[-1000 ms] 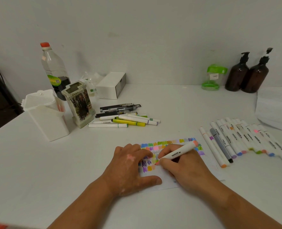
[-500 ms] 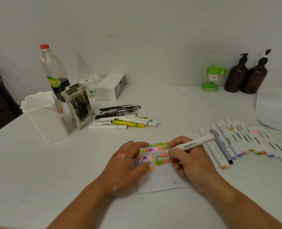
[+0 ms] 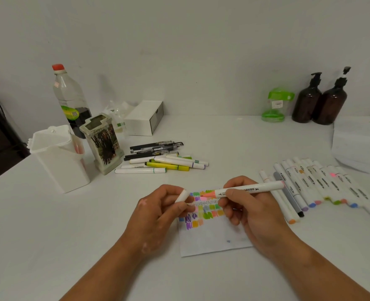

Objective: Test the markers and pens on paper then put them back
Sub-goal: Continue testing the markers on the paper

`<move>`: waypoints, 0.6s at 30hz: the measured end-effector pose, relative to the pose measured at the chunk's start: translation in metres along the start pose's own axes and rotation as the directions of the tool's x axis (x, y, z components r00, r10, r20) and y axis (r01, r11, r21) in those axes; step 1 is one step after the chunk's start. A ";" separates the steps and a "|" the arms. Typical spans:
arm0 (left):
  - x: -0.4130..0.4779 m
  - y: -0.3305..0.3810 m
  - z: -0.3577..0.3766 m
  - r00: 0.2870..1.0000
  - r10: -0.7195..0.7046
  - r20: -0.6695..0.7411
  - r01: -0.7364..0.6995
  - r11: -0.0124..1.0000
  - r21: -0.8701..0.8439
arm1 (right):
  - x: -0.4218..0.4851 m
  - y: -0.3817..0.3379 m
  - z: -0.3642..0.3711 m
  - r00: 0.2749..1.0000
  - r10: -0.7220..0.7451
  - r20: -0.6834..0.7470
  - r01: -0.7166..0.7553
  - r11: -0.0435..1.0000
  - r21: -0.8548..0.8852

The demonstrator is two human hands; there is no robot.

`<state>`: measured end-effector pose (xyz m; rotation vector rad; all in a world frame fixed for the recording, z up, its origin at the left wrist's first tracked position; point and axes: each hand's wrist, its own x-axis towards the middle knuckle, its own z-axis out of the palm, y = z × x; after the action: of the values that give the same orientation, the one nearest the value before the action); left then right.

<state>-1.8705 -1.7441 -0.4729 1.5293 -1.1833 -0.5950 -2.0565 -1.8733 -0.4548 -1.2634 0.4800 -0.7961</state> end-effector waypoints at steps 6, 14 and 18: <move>-0.002 0.003 0.000 0.999 0.045 -0.014 -0.044 0.995 0.086 | -0.001 0.000 0.000 0.999 -0.029 0.044 0.030 0.999 -0.027; -0.003 0.000 0.002 0.996 0.089 0.015 -0.090 0.975 0.201 | -0.006 0.006 0.005 0.992 0.027 0.124 0.006 0.965 -0.261; -0.004 0.000 0.002 0.991 0.136 0.023 -0.137 0.972 0.189 | -0.005 0.004 0.004 0.992 0.035 0.124 0.003 0.955 -0.295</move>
<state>-1.8738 -1.7410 -0.4745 1.5895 -1.3724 -0.4072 -2.0563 -1.8664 -0.4583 -1.5757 0.5177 -0.6400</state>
